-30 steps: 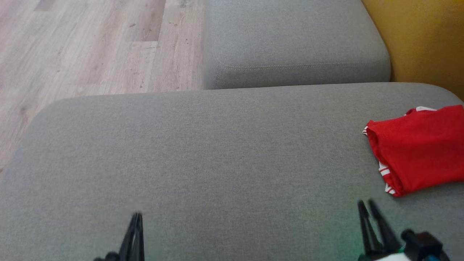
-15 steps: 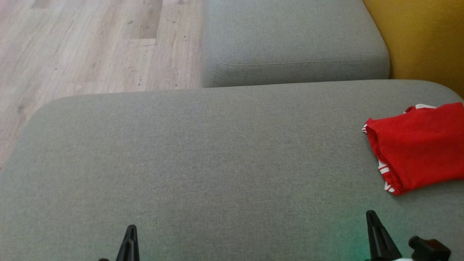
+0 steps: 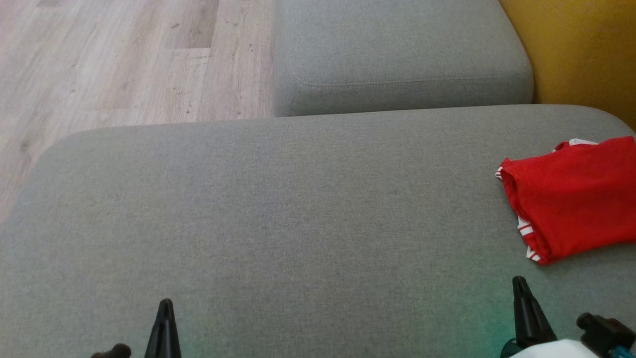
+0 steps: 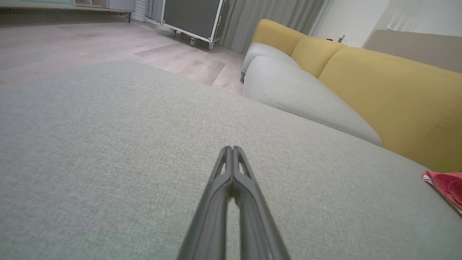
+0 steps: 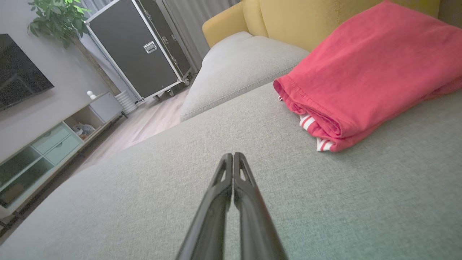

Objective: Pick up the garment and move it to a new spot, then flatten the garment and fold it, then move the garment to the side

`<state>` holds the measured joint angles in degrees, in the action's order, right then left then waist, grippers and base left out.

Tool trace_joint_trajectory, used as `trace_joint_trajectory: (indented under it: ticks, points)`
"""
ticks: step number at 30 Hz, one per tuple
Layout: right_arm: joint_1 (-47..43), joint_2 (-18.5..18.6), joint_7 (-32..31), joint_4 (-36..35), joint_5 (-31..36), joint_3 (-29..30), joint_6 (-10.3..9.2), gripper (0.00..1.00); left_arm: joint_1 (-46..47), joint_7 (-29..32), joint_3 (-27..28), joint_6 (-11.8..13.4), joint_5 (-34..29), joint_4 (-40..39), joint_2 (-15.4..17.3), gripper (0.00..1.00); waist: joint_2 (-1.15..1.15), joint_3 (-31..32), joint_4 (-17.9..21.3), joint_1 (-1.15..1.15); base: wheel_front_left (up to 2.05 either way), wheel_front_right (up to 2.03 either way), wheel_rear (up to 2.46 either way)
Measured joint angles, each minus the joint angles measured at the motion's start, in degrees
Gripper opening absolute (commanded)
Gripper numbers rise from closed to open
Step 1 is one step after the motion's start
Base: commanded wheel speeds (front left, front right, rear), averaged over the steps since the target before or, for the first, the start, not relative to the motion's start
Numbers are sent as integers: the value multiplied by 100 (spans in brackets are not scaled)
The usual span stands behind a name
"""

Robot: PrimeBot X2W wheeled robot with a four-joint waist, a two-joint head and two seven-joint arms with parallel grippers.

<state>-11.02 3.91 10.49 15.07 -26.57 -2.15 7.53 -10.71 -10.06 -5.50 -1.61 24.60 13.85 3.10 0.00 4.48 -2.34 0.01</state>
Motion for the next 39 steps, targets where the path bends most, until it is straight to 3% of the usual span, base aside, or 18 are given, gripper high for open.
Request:
trace_joint_trajectory:
  ticks: [39]
  points:
    - [522, 0, -633, 23, -2668, 309, 0, 0, 504, 654, 381, -245, 2705, 69, -9, 0, 0, -188, 94, 0, 0, 0, 0]
